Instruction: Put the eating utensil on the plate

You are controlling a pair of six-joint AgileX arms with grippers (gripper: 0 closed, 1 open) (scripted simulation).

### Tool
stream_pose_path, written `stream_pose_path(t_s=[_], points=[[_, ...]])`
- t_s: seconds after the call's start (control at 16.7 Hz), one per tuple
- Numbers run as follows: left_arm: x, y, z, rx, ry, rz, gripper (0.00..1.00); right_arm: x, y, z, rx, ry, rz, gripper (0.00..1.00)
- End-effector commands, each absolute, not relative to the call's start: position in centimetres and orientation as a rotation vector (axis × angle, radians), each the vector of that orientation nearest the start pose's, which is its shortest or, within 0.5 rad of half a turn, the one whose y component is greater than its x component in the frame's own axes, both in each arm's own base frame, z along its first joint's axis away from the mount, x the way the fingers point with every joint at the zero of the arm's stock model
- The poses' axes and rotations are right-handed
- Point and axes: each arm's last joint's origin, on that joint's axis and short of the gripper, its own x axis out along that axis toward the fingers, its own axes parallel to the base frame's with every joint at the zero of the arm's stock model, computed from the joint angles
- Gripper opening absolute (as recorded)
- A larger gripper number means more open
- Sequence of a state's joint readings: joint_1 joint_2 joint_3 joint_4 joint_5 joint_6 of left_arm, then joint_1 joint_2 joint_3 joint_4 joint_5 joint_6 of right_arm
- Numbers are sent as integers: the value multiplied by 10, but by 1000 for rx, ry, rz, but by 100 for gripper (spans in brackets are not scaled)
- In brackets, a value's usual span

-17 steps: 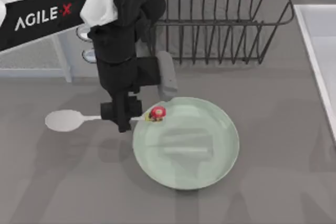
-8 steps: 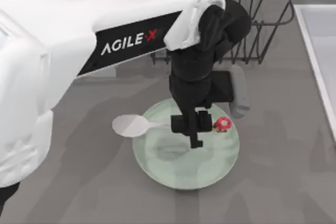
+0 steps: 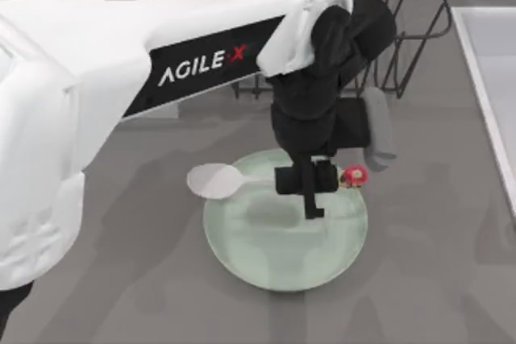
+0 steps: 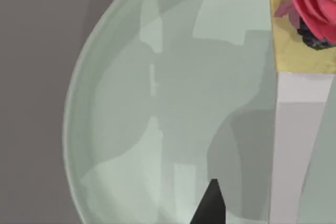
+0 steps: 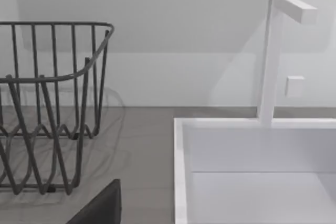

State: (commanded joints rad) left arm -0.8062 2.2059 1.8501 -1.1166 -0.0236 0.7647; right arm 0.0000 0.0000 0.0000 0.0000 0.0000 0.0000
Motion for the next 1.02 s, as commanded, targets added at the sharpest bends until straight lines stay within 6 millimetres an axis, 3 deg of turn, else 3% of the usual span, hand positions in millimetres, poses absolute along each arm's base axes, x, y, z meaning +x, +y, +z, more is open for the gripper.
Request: stream_pose_path(t_s=[0.6,1.02], points=[[324,-323,204,1177,915,-1062,0,106,-1,160,0,0,0,100],[322,-313,188,1178,983,-1102,0,106,-1,160,0,0,0,100]])
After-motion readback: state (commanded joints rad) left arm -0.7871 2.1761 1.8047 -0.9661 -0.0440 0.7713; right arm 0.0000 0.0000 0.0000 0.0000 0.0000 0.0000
